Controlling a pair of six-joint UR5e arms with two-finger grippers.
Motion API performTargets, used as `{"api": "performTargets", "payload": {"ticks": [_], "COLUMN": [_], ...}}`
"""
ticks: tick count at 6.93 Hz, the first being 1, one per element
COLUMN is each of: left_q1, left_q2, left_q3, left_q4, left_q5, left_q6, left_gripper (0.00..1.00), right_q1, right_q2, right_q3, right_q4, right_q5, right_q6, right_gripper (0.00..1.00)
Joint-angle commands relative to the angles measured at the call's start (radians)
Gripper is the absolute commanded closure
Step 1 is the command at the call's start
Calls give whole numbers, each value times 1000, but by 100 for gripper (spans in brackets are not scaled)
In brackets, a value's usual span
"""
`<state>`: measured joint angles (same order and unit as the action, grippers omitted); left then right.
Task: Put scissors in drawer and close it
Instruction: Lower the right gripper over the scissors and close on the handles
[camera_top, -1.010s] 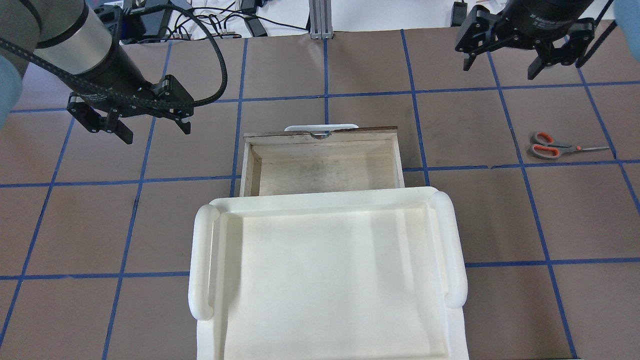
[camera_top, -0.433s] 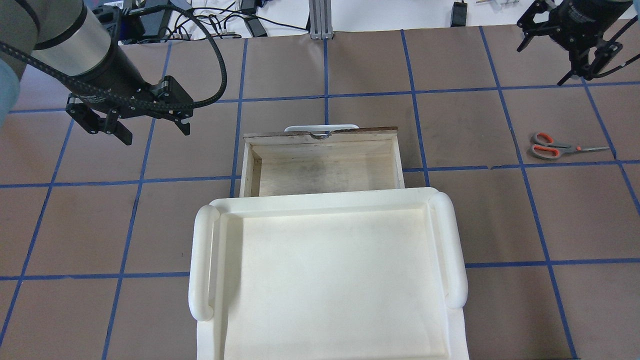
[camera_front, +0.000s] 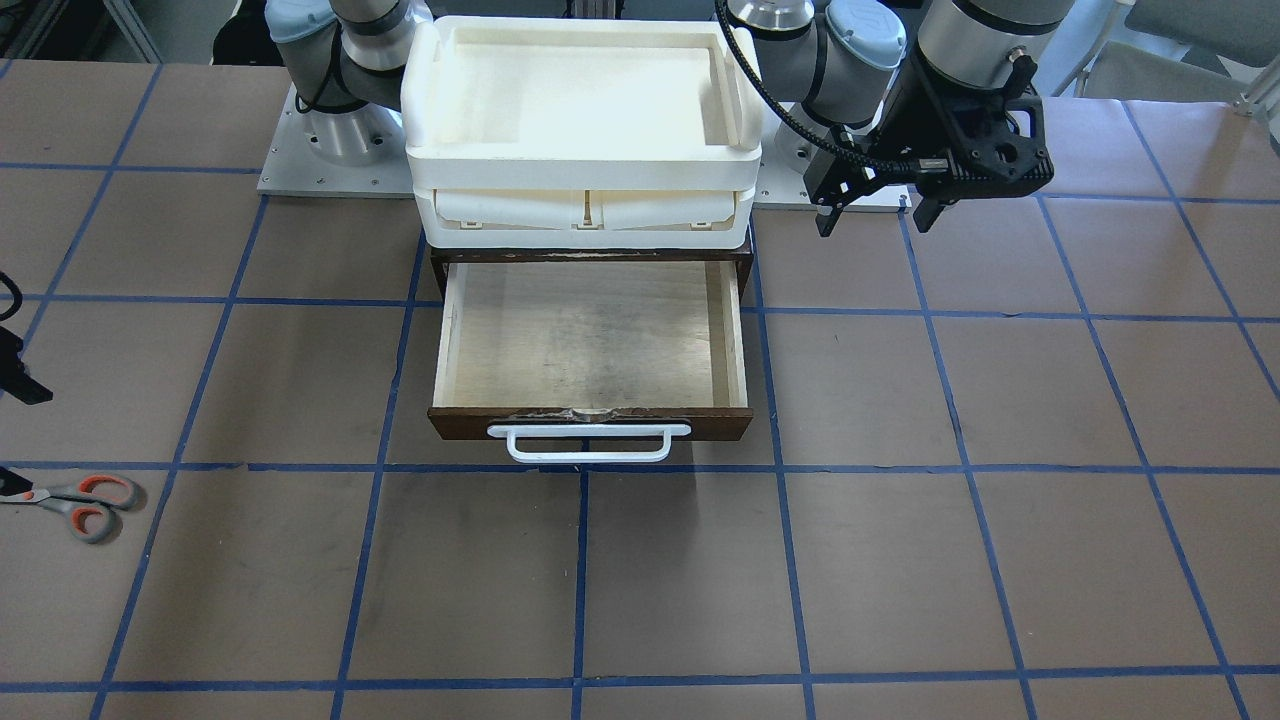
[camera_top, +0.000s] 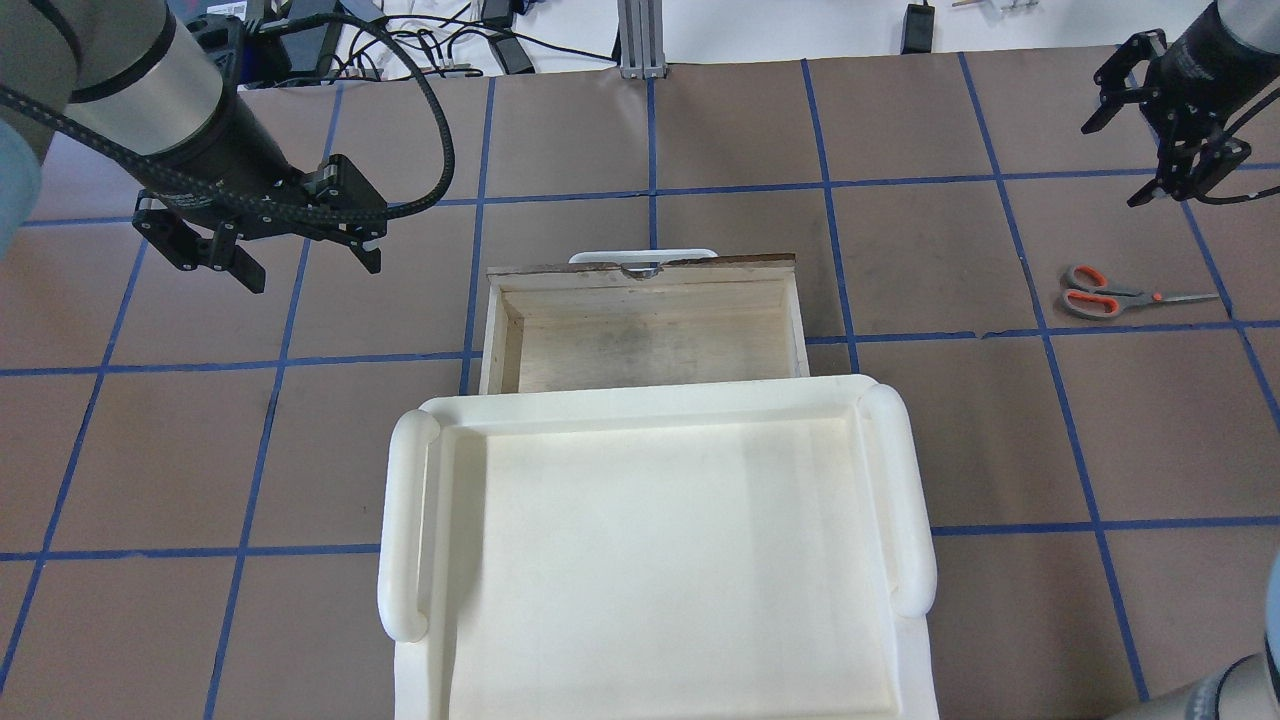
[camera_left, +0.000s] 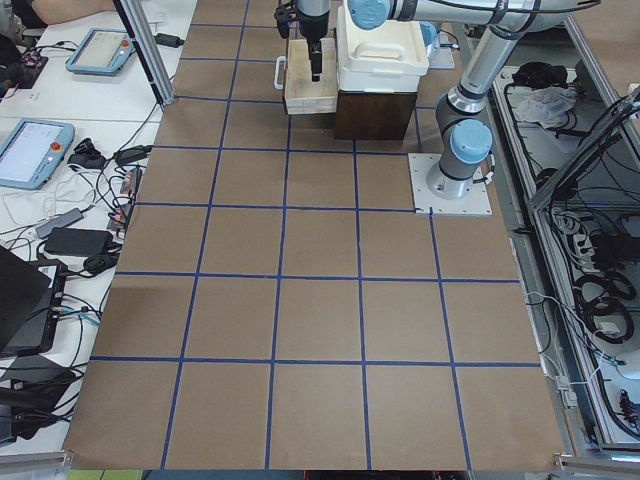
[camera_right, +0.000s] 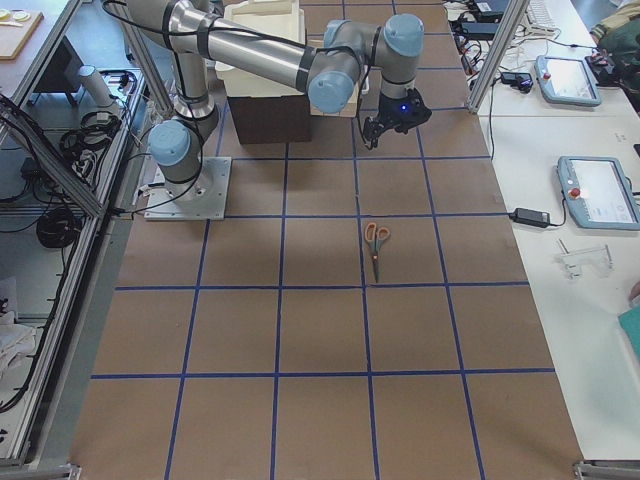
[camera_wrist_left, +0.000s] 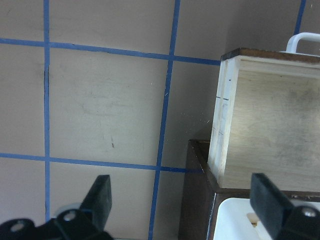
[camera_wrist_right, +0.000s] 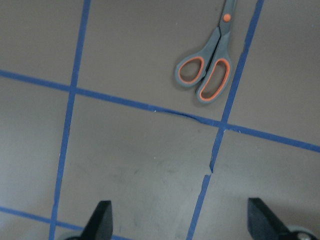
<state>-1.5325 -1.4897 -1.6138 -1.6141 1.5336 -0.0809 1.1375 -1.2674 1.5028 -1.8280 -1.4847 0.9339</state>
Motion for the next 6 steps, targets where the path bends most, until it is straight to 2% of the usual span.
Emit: {"api": "performTargets", "payload": {"ticks": [1, 2, 3, 5, 6], "left_q1": [0, 0, 0, 0, 0], "left_q2": [5, 6, 6, 6, 6], "left_q3": [-8, -8, -8, -8, -8], "left_q4": [-1, -1, -1, -3, -3], "left_q5": [2, 5, 3, 6, 8], "left_q6": [1, 1, 1, 1, 1], "left_gripper": [0, 0, 0, 0, 0], "right_q1": [-102, -114, -114, -137, -140], "right_q2": [80, 104, 137, 190, 236], "right_q3": [13, 14, 14, 43, 60], "right_q4": [-51, -51, -57, -79, -171], "right_q5": [-31, -31, -104, -144, -146], "right_q6": [23, 69, 83, 92, 115], "right_gripper": [9, 15, 15, 13, 14]}}
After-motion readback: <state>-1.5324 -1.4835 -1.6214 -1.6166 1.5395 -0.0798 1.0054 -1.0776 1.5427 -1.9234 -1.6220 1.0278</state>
